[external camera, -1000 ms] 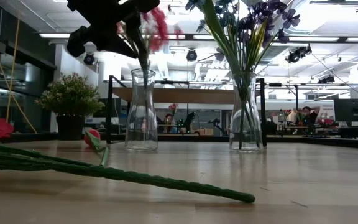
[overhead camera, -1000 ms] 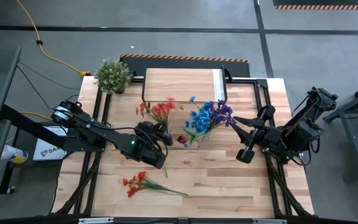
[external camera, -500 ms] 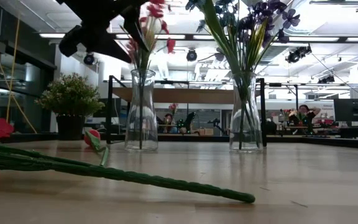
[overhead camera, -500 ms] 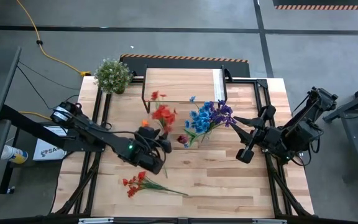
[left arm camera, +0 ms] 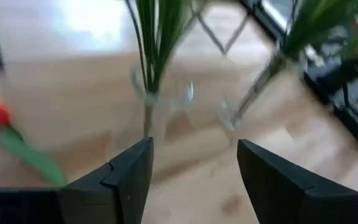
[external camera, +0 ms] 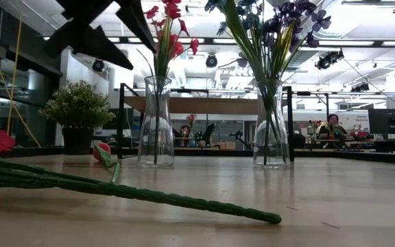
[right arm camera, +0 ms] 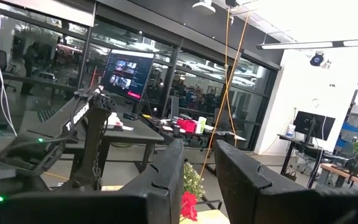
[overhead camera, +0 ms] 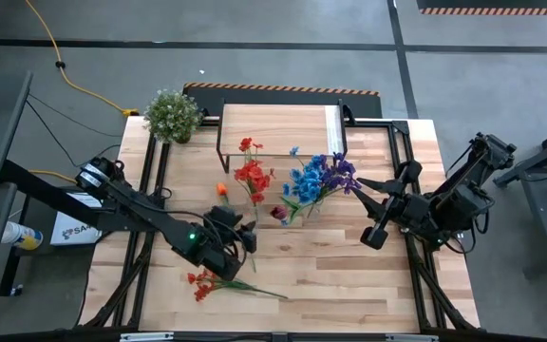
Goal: Pick and place flowers into a vace then onto a shelf
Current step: Put the red flowers into the left transparent vase
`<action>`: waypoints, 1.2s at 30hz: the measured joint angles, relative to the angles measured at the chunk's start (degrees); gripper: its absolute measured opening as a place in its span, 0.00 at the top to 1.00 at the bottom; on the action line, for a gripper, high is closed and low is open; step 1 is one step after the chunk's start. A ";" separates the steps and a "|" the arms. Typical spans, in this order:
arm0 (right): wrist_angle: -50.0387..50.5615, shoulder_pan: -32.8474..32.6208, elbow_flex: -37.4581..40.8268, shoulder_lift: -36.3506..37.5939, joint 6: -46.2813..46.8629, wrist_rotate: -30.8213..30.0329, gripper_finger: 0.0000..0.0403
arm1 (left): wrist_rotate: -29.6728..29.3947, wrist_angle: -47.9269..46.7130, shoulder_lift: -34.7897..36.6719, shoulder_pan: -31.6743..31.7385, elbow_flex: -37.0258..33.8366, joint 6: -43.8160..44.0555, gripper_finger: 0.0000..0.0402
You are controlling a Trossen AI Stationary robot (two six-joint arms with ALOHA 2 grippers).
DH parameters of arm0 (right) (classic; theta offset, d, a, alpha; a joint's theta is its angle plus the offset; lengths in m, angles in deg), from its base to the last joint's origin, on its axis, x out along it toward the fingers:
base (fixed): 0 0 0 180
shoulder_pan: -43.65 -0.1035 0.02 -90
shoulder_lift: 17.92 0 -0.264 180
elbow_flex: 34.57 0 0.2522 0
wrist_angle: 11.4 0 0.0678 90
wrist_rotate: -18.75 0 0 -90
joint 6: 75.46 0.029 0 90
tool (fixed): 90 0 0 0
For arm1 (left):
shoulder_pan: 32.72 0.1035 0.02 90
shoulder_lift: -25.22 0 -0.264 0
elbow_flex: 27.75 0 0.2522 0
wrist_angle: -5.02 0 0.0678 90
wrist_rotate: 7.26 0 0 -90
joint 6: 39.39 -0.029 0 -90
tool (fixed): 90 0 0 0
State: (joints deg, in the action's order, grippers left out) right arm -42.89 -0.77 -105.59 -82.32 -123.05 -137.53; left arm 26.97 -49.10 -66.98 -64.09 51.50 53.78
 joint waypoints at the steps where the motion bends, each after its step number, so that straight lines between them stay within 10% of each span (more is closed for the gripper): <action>1: 0.00 0.00 -0.01 0.00 -0.42 0.00 0.79 | 1.50 0.02 0.00 -0.43 0.00 0.36 0.34; 19: 0.00 0.07 -0.01 0.00 -2.75 0.67 0.79 | 22.27 11.32 0.00 -8.92 0.00 21.12 0.35; 36: 1.44 0.02 0.01 0.00 -4.09 -6.72 0.79 | 20.73 23.23 -6.65 -13.78 10.21 31.03 0.44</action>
State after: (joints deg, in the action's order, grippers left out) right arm -41.46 -0.75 -105.58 -82.32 -127.14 -144.25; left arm 47.70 -25.87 -73.63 -77.87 61.71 84.81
